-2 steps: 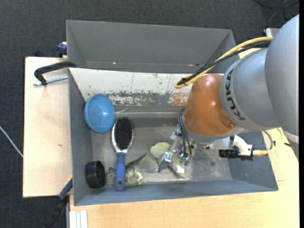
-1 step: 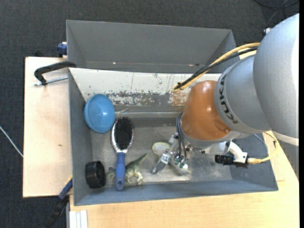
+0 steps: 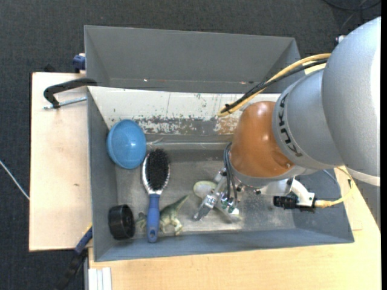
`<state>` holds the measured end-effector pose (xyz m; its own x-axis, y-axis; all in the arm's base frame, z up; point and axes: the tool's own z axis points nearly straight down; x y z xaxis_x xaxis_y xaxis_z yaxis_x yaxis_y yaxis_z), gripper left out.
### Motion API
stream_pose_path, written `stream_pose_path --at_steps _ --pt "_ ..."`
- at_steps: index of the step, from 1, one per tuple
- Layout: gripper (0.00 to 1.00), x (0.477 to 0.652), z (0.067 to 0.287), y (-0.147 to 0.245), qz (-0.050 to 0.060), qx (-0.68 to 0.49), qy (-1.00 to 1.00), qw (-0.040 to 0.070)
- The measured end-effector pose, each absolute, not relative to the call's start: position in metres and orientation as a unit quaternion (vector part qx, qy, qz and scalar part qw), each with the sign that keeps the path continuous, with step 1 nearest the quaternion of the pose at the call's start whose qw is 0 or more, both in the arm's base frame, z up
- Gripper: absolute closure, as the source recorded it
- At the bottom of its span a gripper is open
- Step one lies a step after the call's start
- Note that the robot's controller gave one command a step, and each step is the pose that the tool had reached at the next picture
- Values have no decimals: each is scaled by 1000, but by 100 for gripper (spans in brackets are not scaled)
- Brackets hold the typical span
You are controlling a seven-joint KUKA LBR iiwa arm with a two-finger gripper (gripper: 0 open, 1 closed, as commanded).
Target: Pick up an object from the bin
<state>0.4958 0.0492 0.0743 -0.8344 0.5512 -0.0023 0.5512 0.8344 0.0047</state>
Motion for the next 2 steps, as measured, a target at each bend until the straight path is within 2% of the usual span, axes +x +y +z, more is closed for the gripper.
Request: stream_pose_path --at_steps 1,2 --pt "100 499 76 48 2 289 957 6" --pt "100 501 149 49 2 288 958 5"
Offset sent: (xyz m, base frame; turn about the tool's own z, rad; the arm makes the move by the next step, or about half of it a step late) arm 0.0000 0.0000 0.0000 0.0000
